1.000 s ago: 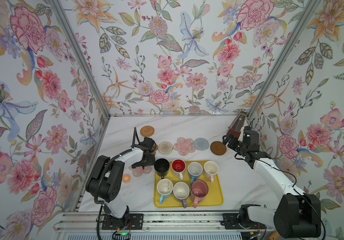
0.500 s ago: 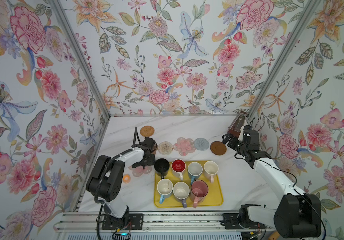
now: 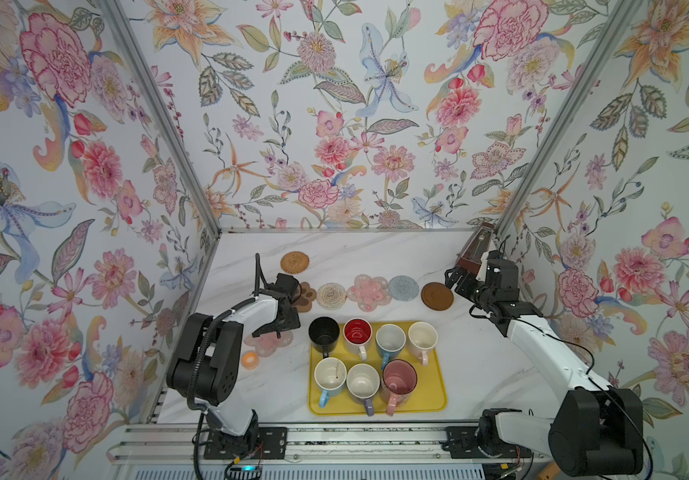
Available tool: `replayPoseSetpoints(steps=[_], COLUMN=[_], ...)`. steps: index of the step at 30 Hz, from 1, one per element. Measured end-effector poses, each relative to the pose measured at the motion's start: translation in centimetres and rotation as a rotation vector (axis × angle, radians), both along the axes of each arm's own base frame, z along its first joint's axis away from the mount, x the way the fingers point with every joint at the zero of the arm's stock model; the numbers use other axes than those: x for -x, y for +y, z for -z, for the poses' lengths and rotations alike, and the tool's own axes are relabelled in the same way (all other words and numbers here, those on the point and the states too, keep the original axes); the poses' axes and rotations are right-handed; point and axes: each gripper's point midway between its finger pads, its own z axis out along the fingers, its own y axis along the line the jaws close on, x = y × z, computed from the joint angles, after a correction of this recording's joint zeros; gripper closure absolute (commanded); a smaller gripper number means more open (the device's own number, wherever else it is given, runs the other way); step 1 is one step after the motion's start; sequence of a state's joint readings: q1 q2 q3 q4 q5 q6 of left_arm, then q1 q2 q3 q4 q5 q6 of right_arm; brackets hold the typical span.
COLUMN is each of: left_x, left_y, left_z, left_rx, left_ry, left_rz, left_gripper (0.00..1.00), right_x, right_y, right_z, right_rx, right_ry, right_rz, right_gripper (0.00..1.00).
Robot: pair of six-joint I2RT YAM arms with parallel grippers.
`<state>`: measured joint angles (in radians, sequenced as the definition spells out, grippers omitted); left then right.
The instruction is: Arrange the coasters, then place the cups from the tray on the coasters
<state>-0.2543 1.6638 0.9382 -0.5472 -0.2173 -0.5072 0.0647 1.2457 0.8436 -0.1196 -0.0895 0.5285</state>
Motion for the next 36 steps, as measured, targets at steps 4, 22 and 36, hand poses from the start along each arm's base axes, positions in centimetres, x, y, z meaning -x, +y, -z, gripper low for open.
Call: replayPoseSetpoints(steps=[4,22,36], left_x=[-0.4,3.4,8.3], left_y=[0.8,-0.5,-0.4], left_z=[-0.1,-4.7,-2.9], left_rx=[0.0,0.068,-0.022], left_ry=[-0.011,-0.079,0.056], left_rz=[-0.015,-0.027,-0.05], left_gripper=[0.01,0.01,0.01], right_x=[0.0,-0.2,-0.2], right_y=[0.0,0.1,0.6], right_z=[0.0,0.4,0.4], right_rx=[0.0,0.0,0.0], right_ry=[0.0,0.009,0.006], right_rz=[0.0,-0.002,-0.015], right_gripper=[0.01,0.01,0.01])
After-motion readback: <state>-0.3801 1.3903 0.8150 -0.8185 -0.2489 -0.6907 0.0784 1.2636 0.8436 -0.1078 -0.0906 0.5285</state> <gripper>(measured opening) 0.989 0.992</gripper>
